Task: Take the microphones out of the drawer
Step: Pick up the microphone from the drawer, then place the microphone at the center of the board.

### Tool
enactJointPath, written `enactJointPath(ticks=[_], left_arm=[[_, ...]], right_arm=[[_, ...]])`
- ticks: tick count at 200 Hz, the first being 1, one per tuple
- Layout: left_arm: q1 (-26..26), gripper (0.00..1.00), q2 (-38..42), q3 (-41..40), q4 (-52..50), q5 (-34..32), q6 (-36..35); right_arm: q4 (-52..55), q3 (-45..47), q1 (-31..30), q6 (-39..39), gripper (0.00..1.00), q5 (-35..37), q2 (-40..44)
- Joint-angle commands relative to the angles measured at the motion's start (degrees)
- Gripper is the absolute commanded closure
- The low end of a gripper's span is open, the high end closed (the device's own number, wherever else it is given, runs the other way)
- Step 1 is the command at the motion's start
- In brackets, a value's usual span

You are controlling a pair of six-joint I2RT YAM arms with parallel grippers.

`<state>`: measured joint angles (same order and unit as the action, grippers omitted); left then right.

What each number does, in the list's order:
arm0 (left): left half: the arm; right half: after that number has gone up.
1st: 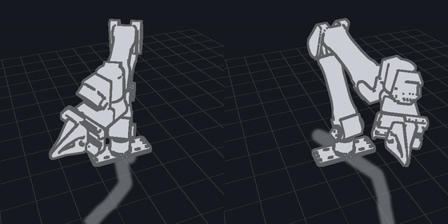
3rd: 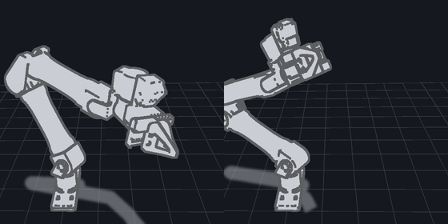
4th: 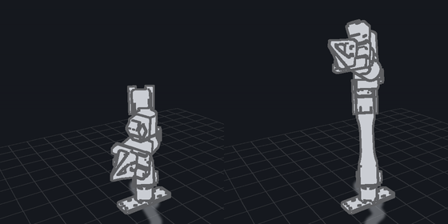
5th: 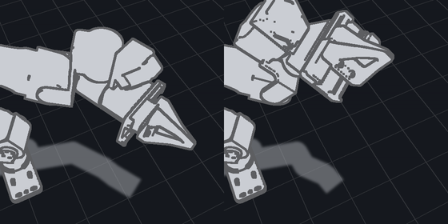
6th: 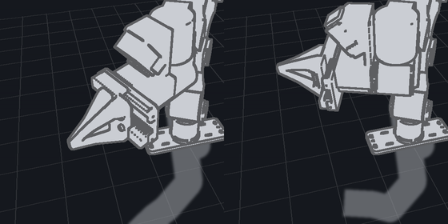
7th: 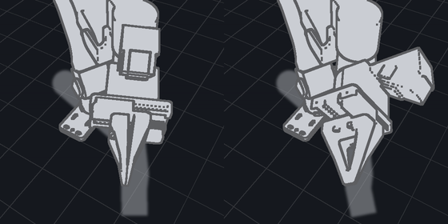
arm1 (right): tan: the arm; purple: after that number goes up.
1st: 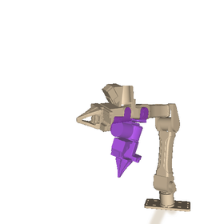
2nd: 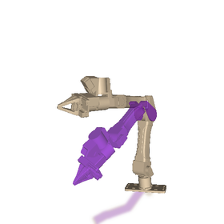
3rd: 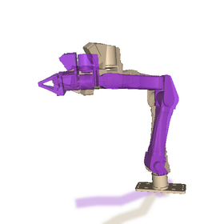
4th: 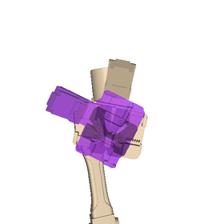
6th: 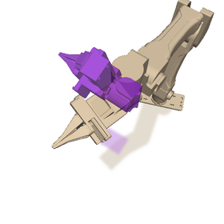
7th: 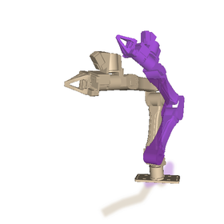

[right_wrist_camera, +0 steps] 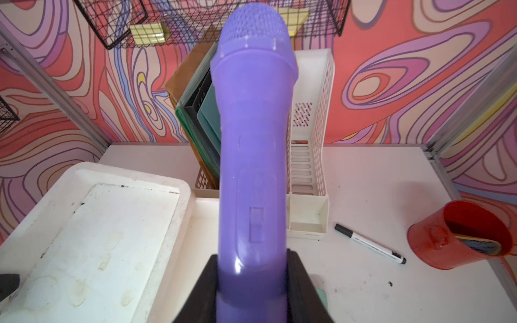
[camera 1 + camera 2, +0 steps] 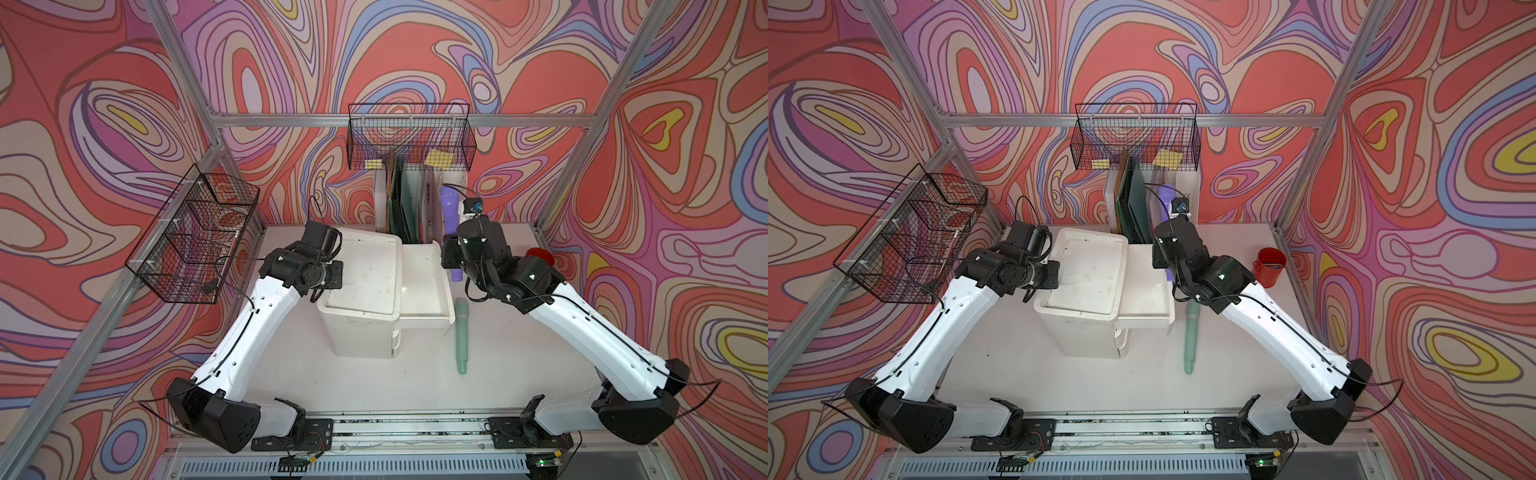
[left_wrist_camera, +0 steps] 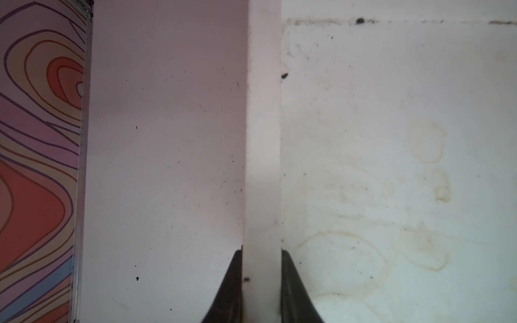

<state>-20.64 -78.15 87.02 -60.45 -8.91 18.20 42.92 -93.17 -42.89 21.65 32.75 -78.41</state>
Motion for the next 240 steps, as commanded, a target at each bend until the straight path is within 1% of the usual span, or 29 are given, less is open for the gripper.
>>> enactJointPath(ticks=[1,14,43,69,124,164,196,240], left_arm=[[0.48,1.00,0.37,1.56,1.56,-2.91,-1.42],[0.49,1.00,0.30,1.64,1.71,-2.96,-1.58],[0.45,1.00,-0.07,1.62,1.79,-2.61,-1.93],[0.50,1.00,-0.03,1.39,1.72,-2.42,-1.87],[0.43,1.00,0.28,0.97,1.65,-2.52,-2.11],[0.43,1.00,0.37,0.95,1.56,-2.78,-2.20],[0.44,1.00,0.32,0.85,1.46,-2.51,-1.98],[0.45,1.00,0.54,0.68,1.30,-2.50,-1.85]], right_arm=[[1.23,2.55,1.92,-1.89,0.91,4.53,2.80],[1.89,4.69,3.88,-1.38,0.91,2.79,4.40],[0.79,11.67,11.40,0.68,0.92,-7.03,8.41],[0.92,19.38,14.74,2.55,0.92,-9.29,10.67],[-0.02,33.52,17.50,8.16,0.93,-14.08,12.23],[-2.08,41.38,18.60,11.00,0.93,-17.45,12.32],[-4.62,46.11,20.83,11.85,0.92,-21.15,11.47],[-7.93,49.22,22.45,12.01,0.91,-24.26,7.80]])
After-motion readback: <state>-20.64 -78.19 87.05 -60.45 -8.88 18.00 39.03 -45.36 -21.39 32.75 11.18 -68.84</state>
